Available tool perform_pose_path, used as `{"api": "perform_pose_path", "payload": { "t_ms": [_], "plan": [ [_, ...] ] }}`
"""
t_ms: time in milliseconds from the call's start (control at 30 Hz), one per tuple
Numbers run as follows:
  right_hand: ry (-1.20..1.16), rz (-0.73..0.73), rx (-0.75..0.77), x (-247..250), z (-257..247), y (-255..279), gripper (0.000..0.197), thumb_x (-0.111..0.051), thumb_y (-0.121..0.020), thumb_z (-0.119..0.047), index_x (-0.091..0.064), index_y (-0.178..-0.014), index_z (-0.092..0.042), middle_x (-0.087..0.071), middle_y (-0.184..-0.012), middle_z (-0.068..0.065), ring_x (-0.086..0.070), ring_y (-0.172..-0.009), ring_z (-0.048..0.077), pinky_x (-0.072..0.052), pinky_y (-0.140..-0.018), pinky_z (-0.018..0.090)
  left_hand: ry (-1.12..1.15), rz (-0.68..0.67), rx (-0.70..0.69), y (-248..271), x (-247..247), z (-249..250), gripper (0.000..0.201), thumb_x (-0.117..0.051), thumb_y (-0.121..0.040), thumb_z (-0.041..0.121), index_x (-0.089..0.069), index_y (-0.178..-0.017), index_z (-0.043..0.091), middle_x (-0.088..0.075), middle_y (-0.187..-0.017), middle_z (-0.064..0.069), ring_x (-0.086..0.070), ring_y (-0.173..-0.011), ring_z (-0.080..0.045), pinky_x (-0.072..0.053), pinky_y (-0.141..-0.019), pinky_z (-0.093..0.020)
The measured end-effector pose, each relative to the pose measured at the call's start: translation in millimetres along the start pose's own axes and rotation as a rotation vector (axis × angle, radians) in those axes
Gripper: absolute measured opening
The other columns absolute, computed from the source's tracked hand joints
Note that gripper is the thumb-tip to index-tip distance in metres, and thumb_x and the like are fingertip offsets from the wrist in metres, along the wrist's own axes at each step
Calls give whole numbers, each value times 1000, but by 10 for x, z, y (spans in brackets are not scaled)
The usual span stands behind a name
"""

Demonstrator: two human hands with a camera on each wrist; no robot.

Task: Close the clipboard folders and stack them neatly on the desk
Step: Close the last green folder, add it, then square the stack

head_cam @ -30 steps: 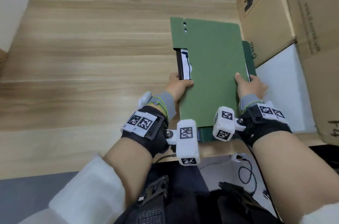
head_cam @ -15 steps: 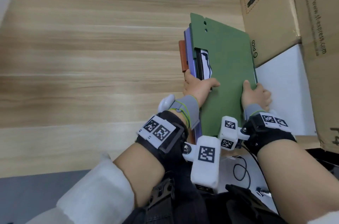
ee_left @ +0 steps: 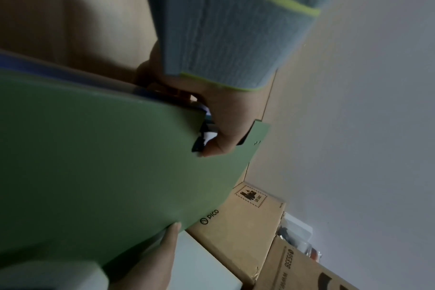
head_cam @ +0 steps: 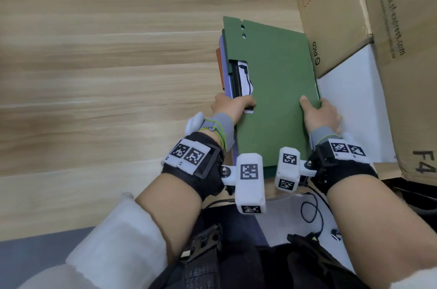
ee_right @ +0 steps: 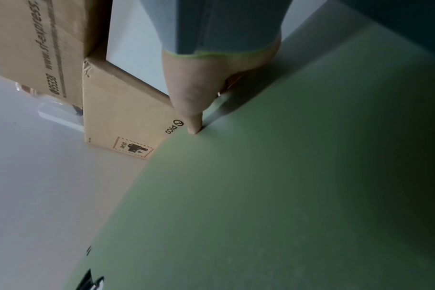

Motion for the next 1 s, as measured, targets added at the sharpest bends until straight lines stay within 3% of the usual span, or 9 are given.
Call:
{"api": "perform_pose_path", "payload": {
  "t_ms": [133, 233, 333, 500, 633, 700, 767, 867, 1000],
  "plan": [
    [-72, 16, 15, -1, 7, -30, 62, -50, -85, -51, -44, -138, -18, -43, -146, 10, -33, -138, 32, -25, -113, 47, 103, -50, 93, -417, -43, -200, 119, -85, -17, 41, -55, -127, 8, -66, -119, -15, -68, -102, -33, -55, -88, -52],
    [-126, 20, 5, -9, 33, -65, 63, -52, -83, -53, -46, -137, -20, -46, -144, 8, -36, -137, 31, -26, -113, 48, 142, -195, 92, -173, -56, 23, 81, -85, -43, 29, -66, -118, 3, -72, -104, -15, -70, -82, -29, -57, -83, -49],
    [-193, 16, -26, -21, 46, -67, 73, -50, -74, -64, -51, -132, -21, -51, -140, 6, -40, -134, 31, -29, -112, 49, 156, -251, 51, -91, -50, 147, 59, -80, -63, 19, -67, -116, -2, -70, -99, -18, -66, -80, -29, -58, -84, -46],
    [-358, 24, -66, -82, -37, -47, 70, -50, -66, -69, -65, -113, -19, -67, -118, 7, -55, -116, 32, -43, -102, 42, 29, -183, -62, -272, 92, 231, 110, -92, -20, 30, -59, -120, -2, -71, -104, -19, -71, -89, -33, -57, -82, -53],
    [-482, -44, -57, -227, -260, 18, 55, -55, -65, -71, -59, -86, -21, -61, -93, 2, -56, -91, 26, -43, -84, 32, -16, -202, -211, -106, 432, 506, 41, -79, -60, 4, -65, -99, 5, -72, -63, -4, -68, -51, -19, -57, -56, -32],
    [-576, -149, -21, -282, -475, 88, 64, -54, -60, -77, -58, -96, -25, -59, -109, -2, -55, -101, 24, -41, -93, 30, -28, -222, -305, -39, 653, 597, 41, -75, -65, -5, -61, -102, 8, -69, -54, 5, -65, -44, -12, -53, -47, -24],
    [-743, -245, 31, -289, -743, 153, 101, -56, -49, -83, -49, -128, -21, -53, -136, 0, -52, -124, 24, -40, -107, 41, -42, -220, -420, 37, 884, 689, 56, -76, -56, -4, -54, -106, 10, -66, -61, 8, -63, -46, -6, -51, -47, -20],
    [-928, -251, 142, -116, -1187, 315, 127, -65, -32, -86, -45, -134, -12, -52, -139, 3, -51, -127, 23, -41, -107, 47, -39, -160, -568, 103, 1239, 877, 77, -81, -39, 9, -49, -108, 11, -62, -76, 6, -62, -58, -4, -52, -55, -21],
    [-1127, -257, 383, 141, -1594, 573, 71, -71, -63, -63, -57, -115, -18, -62, -119, -3, -58, -116, 17, -47, -103, 39, -43, -119, -673, 154, 1508, 1097, 73, -82, -37, 15, -48, -101, 5, -62, -70, 10, -60, -60, -2, -49, -57, -17]
  ]
}}
Point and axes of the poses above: each hand's wrist, its own y-axis away from the middle knuckle, its own x-axis out of the back of the hand, z = x × y, the point moved 6 cm from there along -y, towards the middle knuckle
